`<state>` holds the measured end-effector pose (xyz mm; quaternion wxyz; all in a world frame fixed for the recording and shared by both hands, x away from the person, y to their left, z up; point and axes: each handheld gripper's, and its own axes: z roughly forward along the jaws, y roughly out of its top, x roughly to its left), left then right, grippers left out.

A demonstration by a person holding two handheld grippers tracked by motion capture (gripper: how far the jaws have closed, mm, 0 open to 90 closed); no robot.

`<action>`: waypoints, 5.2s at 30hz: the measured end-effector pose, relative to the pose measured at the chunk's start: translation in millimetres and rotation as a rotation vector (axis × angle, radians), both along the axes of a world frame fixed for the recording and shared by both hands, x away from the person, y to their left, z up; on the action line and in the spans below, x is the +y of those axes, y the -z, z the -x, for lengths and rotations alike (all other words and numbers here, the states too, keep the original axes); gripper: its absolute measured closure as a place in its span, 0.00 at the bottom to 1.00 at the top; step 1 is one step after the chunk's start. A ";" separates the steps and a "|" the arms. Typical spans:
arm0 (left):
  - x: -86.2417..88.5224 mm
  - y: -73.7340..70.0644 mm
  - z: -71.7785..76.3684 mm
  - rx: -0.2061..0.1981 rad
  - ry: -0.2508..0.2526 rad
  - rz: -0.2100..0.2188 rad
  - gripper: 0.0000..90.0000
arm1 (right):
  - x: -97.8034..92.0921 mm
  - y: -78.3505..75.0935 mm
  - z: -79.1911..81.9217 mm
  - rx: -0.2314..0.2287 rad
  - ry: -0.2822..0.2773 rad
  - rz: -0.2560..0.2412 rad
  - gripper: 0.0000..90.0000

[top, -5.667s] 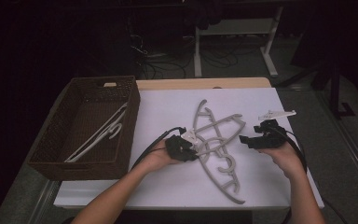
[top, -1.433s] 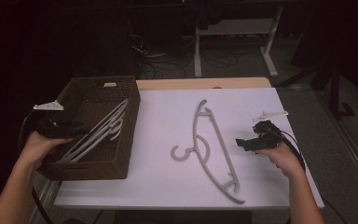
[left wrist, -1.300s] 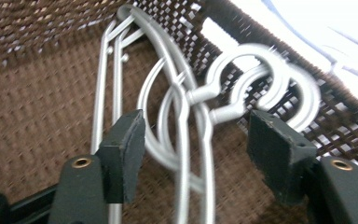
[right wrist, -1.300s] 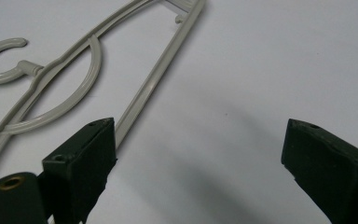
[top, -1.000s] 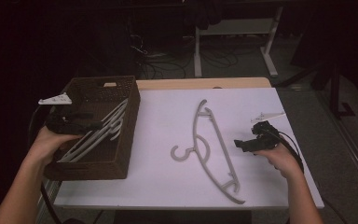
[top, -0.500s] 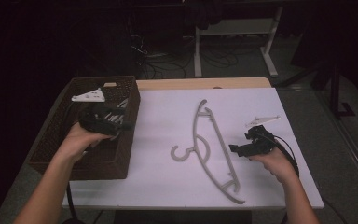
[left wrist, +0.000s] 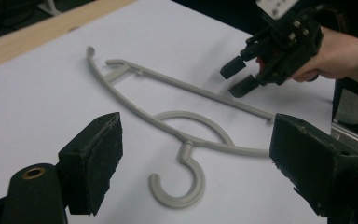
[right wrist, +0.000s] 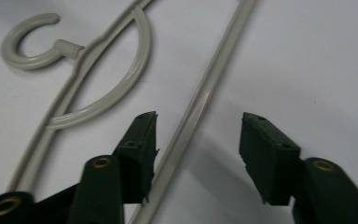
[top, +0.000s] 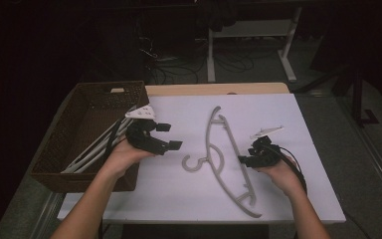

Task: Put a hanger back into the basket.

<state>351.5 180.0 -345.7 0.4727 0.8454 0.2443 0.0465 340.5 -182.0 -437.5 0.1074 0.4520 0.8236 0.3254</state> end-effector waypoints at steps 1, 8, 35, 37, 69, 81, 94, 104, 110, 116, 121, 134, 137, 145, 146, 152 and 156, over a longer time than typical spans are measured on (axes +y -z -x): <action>-3.5 5.0 0.8 0.004 0.004 -0.002 0.20 | 1.8 1.4 -1.6 0.001 0.000 0.011 0.55; -23.3 37.6 5.8 0.027 0.037 -0.066 0.19 | 17.1 6.6 -12.9 0.017 0.026 0.049 0.66; -24.9 66.2 6.6 0.037 0.021 -0.082 0.19 | 58.3 1.6 -111.9 0.063 0.167 0.097 0.76; -25.0 66.3 6.6 0.038 0.021 -0.081 0.19 | 60.0 1.1 -113.6 0.066 0.170 0.108 0.76; -26.6 68.5 6.5 0.048 0.023 -0.094 0.19 | 129.9 0.2 -125.3 0.020 -0.180 0.170 0.89; -25.4 69.4 7.0 0.051 0.022 -0.099 0.19 | 124.5 -10.5 -110.0 0.009 -0.200 0.096 0.85; -26.1 73.2 6.7 0.065 0.022 -0.101 0.19 | 56.2 -16.3 -30.5 0.020 -0.160 0.095 0.99; -25.3 73.9 7.1 0.069 0.018 -0.097 0.19 | 26.3 -7.6 15.3 0.059 -0.133 0.128 0.99; -24.8 73.6 7.0 0.069 0.015 -0.094 0.19 | 22.3 4.3 28.3 0.092 -0.130 0.166 0.99; -24.9 74.1 6.9 0.069 0.013 -0.098 0.19 | 18.8 6.2 25.5 0.078 -0.106 0.213 0.99; -25.0 74.7 6.6 0.070 0.012 -0.099 0.19 | 12.4 5.4 10.9 0.059 -0.057 0.258 0.99; -24.7 74.5 6.8 0.070 0.011 -0.098 0.19 | -25.1 8.4 -49.7 0.051 0.103 0.210 0.99; -24.6 74.6 6.7 0.070 0.009 -0.097 0.19 | -27.0 4.4 -47.6 0.030 0.115 0.167 0.99; -25.9 75.5 6.7 0.070 0.017 -0.106 0.19 | 17.9 -10.4 -36.0 -0.020 -0.090 -0.022 0.93; -25.7 75.4 6.8 0.069 0.016 -0.105 0.19 | 25.4 -10.7 -36.0 -0.021 -0.110 -0.031 0.94; -25.7 75.4 7.0 0.069 0.019 -0.104 0.19 | 67.4 -5.9 -46.9 -0.024 -0.165 -0.035 0.99; -25.1 74.7 7.6 0.069 0.018 -0.103 0.19 | 90.2 5.9 -55.9 -0.027 -0.173 -0.005 0.99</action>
